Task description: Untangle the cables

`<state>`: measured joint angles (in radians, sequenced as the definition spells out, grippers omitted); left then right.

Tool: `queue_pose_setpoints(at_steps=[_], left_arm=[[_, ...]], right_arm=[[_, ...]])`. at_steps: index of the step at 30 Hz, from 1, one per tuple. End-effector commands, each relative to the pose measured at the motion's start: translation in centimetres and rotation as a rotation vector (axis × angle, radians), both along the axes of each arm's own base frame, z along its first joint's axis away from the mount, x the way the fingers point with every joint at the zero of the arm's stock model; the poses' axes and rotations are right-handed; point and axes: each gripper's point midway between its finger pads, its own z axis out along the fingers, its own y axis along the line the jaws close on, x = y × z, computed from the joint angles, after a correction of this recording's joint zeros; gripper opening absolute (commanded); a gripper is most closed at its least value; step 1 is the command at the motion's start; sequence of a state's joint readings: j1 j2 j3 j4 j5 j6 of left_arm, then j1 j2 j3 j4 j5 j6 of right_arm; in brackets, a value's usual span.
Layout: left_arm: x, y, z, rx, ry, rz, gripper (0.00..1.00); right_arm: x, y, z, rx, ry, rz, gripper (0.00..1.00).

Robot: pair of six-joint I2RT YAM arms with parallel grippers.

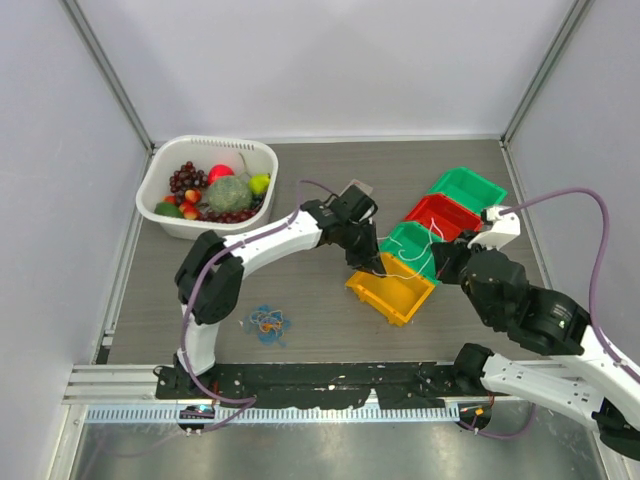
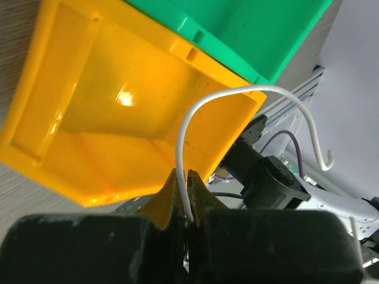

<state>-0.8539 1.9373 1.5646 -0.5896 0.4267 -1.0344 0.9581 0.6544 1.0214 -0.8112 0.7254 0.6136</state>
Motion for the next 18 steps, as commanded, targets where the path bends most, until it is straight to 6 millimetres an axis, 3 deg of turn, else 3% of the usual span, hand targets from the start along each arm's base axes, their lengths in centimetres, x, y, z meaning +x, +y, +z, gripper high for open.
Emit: queue_pose_setpoints(at_steps=[1,5,10,18], left_arm=[[-1.1,-1.8,0.2,0.027,-0.037,-0.09,0.09],[-1.2,-1.1,-1.3,0.101,-0.041,-0.124,0.31],[-0.6,-0.1,-0.9,0.127,-0.116,-0.136,0.52],[-0.5,2.0,0.4,0.151,-0.214,-0.173,0.64]], right_arm=[[-0.2,-1.2,0.5,0.073,-0.026,-0.065,0.01],[-0.5,-1.2,-0.3,0.078,-0.012,-0.057,0.01],[-1.0,-1.4,-1.2,0.075,0.013,-0.046,0.01],[-1.8,-2.5,-0.7,0.096,-0.008,-0.034,0.01]])
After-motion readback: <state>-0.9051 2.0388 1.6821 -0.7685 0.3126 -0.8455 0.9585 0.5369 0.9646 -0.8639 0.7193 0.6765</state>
